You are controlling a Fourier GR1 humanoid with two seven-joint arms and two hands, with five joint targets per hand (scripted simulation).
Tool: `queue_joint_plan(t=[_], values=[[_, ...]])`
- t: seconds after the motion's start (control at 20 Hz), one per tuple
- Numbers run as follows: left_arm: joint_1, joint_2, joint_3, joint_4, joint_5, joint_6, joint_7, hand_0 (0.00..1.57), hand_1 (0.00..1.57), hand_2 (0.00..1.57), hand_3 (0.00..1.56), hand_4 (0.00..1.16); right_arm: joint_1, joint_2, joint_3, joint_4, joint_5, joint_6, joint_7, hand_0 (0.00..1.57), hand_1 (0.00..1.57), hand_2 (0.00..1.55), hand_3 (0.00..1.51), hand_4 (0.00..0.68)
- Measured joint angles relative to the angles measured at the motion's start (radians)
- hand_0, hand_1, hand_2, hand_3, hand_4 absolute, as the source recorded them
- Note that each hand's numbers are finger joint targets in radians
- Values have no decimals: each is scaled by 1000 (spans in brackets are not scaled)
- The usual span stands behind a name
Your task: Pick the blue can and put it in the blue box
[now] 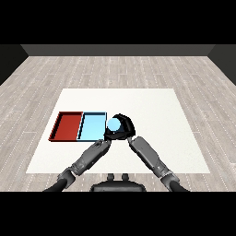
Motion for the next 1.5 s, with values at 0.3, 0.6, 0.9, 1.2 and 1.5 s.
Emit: queue_joint_plan(t=[0.3, 0.6, 0.9, 1.2, 1.5], values=[[-32, 2, -7, 24, 9, 45, -4, 1571, 1571, 1558, 1472, 1142, -5, -3, -8, -8, -6, 1, 17, 1425, 1425, 1464, 1376, 522], [-7, -4, 8, 17, -33, 68, 1, 1571, 1571, 1559, 1466, 1138, 6, 9, -9, -2, 35, -6, 26, 0, 0, 0, 0, 0], [8, -6, 24, 15, -66, 66, 13, 1571, 1571, 1569, 1478, 1142, 23, 13, 4, -10, 73, -16, 41, 0, 0, 0, 0, 0], [8, -10, 33, 17, -58, 66, 0, 1571, 1571, 1571, 1493, 1149, 13, 9, -29, -13, 86, -16, 59, 0, 0, 0, 0, 0], [19, -15, 73, 25, -51, 39, -10, 1571, 1571, 1571, 1487, 1143, 26, -8, -152, -71, 23, 34, 80, 0, 0, 0, 0, 0]])
